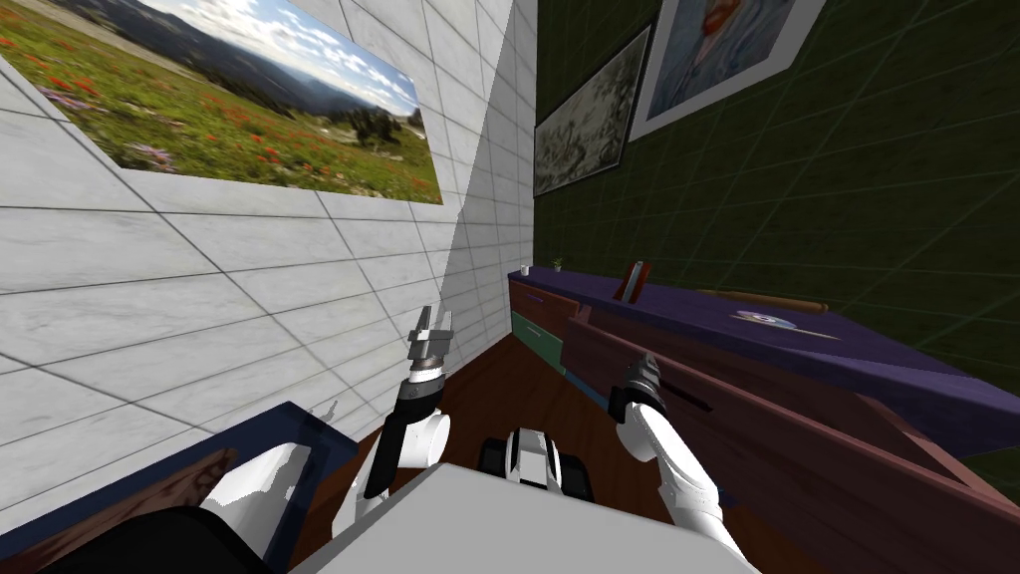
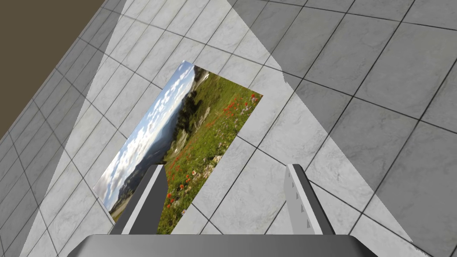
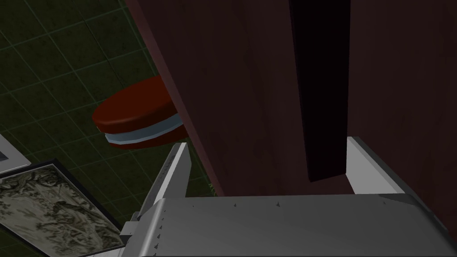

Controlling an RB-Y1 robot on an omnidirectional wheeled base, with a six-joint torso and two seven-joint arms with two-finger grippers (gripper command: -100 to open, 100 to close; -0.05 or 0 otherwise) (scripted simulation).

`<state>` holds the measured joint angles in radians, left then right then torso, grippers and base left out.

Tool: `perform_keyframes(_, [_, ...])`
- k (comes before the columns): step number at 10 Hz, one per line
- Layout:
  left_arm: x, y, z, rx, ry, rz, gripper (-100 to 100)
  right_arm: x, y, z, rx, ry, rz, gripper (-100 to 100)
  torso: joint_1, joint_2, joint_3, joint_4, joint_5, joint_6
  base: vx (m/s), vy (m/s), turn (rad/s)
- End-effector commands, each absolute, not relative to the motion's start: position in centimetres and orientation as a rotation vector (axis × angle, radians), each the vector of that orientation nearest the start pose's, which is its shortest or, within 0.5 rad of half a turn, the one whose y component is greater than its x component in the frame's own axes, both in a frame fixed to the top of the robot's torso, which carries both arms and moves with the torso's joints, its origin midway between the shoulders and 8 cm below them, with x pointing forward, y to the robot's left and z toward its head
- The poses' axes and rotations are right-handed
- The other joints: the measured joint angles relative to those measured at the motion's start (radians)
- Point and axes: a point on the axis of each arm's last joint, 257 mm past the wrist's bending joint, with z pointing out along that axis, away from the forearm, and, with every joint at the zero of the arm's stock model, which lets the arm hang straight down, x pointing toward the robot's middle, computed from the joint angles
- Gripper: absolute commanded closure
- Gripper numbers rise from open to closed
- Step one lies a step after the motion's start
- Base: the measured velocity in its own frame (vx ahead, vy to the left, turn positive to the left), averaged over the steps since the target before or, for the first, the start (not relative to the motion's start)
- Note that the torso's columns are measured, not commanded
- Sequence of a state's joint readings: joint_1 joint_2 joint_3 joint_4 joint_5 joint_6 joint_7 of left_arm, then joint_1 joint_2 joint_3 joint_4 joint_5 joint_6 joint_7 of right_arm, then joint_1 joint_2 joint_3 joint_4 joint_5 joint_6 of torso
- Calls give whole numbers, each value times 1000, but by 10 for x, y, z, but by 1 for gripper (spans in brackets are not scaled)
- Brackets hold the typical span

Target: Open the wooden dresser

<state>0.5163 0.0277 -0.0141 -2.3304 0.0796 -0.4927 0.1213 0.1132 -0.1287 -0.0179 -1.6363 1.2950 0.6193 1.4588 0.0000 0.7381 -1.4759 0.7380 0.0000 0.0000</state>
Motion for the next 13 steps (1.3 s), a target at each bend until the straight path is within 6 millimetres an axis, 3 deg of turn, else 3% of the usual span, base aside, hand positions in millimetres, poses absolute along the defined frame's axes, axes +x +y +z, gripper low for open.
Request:
perform_keyframes(1, [334,281,40,-711,533,-1483,0,462,-424,-254,-664,1810,-1451,-100,1,1,0,1,1,0,-11,-7,-36])
perform_keyframes(5, [334,281,40,-711,533,-1483,0,467,-417,-242,-683,1801,-1452,-100,4,6,2,5,5,0,-6,-9,-21])
perform_keyframes(7, [334,281,40,-711,533,-1483,0,465,-417,-251,-686,1818,-1446,-100,6,8,3,7,7,0,-3,-3,-5])
perform_keyframes(8, [334,281,40,-711,533,-1483,0,464,-417,-253,-689,1822,-1445,0,6,7,3,6,6,1,0,0,0])
perform_keyframes(13, [334,281,40,-711,533,-1483,0,461,-417,-261,-693,1840,-1439,0,1,2,0,2,2,0,0,0,0])
